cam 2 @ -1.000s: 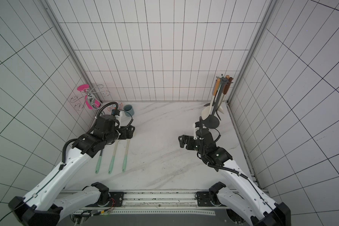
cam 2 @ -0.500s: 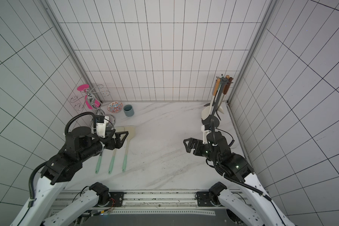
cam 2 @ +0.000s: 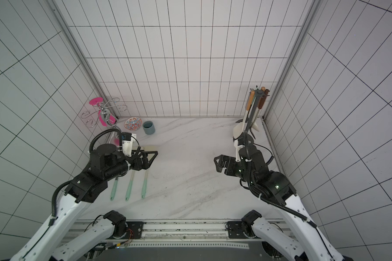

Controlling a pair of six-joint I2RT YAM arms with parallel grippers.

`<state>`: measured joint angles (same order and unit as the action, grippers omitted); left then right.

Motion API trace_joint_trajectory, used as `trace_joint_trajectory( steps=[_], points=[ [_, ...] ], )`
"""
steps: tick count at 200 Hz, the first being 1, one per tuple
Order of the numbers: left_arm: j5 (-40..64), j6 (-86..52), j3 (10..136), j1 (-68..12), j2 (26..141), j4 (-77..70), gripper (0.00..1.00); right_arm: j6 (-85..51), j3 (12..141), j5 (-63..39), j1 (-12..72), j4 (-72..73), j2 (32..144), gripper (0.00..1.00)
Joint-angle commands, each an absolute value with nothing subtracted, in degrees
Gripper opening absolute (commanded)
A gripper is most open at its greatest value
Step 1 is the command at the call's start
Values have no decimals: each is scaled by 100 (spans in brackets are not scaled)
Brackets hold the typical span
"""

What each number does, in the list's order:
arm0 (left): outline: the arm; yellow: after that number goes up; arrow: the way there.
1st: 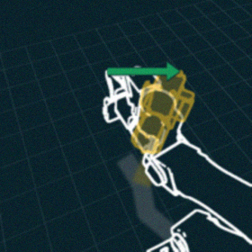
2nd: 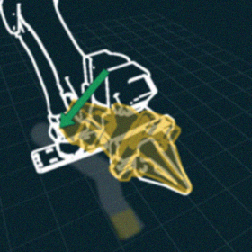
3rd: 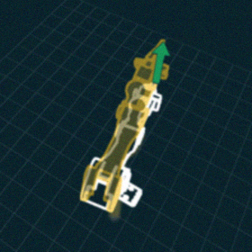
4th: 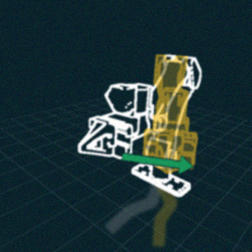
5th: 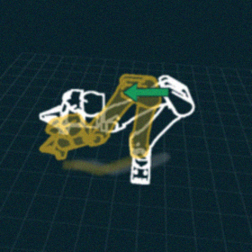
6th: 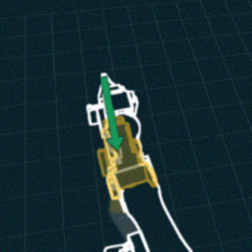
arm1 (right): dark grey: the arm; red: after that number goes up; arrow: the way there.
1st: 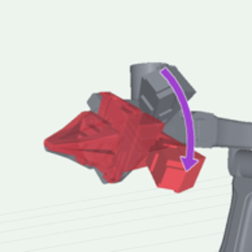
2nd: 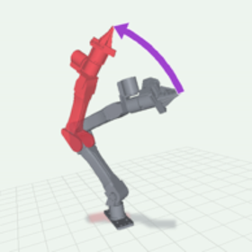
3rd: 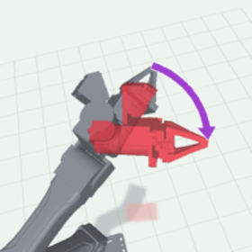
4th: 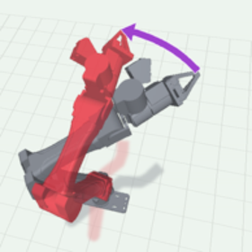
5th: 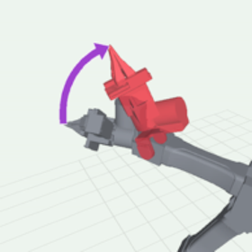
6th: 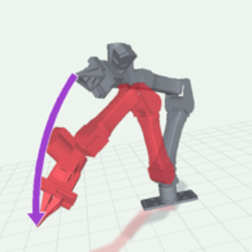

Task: Take the spatula off the kitchen utensil rack
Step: Take off the spatula from the rack.

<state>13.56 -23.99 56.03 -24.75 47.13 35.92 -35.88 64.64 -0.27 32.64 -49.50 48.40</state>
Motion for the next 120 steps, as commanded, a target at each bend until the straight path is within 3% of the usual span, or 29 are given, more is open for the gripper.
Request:
trace_joint_trajectory(
  steps=[1,72,120],
  points=[
    [1573,-2534,5563,-2486,4944,2858,97,-3100,6985,288,3118,-4815,5276,99],
    [1689,-3037,5998,-2480,6373,1897,97,-2288,7257,-280,1588,-3932,6598,99],
    [1450,-2852,6975,-2425,7541,1759,97,-2788,7612,-1125,84,-2893,7441,100]
  ],
)
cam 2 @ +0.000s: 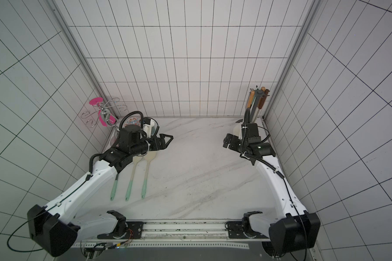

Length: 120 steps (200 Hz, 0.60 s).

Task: Take the spatula off the kitchen utensil rack
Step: Take off the spatula from the rack.

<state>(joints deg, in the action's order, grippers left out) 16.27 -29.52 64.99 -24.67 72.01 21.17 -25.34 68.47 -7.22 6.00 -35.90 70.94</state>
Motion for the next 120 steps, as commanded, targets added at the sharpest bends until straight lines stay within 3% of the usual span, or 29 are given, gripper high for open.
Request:
trace_joint_trajectory(
  steps=[1,35,68,120],
  points=[
    [1432,-2846,6990,-2425,7558,1758,97,-2800,7629,-1125,59,-2883,7460,99],
    [1125,-2309,7395,-2318,8132,1926,97,-2893,7803,-1389,-624,-2124,7869,86],
    [904,-1871,7044,-2099,8171,1842,98,-3075,7071,-1823,-1194,-541,7763,76],
    [1273,-1988,6640,-1807,7915,1539,98,-2827,6916,-2285,-1069,772,8370,53]
  ],
)
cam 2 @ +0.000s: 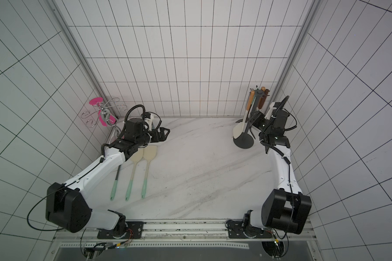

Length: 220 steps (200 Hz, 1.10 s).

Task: Take the spatula off the kitchen utensil rack
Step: Take off the spatula from the rack.

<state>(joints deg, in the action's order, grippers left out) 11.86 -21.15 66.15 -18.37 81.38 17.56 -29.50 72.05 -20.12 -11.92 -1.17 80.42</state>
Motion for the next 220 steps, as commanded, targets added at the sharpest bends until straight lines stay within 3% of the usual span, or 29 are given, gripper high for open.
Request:
trace_joint_trajectory(
  steps=[1,152,220],
  points=[
    [1270,-1992,6642,-1804,7917,1543,98,-2815,6921,-2276,-1057,781,8373,53],
    [1343,-1958,6636,-1609,8111,1576,98,-1242,7208,-864,-426,1248,9148,44],
    [1405,-1975,6628,-1530,8119,1557,98,-766,7464,-425,-138,1146,9306,31]
  ],
)
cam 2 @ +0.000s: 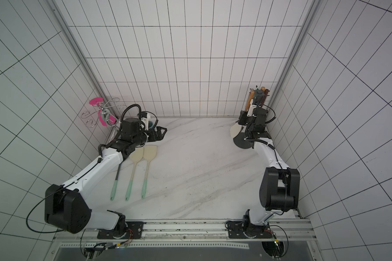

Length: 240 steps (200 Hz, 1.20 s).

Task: Take the spatula off the kitchen utensil rack
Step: Take off the spatula from the rack.

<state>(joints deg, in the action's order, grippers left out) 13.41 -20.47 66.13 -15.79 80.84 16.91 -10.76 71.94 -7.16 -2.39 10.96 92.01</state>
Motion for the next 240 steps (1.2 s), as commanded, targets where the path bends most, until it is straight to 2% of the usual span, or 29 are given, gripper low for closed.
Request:
trace_joint_trajectory(
  steps=[1,74,99,115,141,193,240],
  points=[
    [1410,-1976,6628,-1530,8120,1556,98,-765,7468,-410,-131,1140,9311,31],
    [1500,-2013,6619,-1494,8113,1528,98,-730,7646,163,-75,1102,9402,37],
    [1513,-2015,6619,-1485,8102,1527,98,-729,7629,185,-79,1177,9353,29],
    [1520,-2012,6624,-1463,8090,1524,98,-712,7605,144,-66,1182,9308,19],
    [1517,-2010,6622,-1443,8060,1528,98,-646,7568,96,-27,1144,9230,11],
    [1512,-2004,6612,-1416,7990,1527,98,-547,7515,127,68,1038,9012,0],
    [1511,-1986,6601,-1415,7938,1512,98,-457,7498,24,210,1036,8761,0]
  ],
)
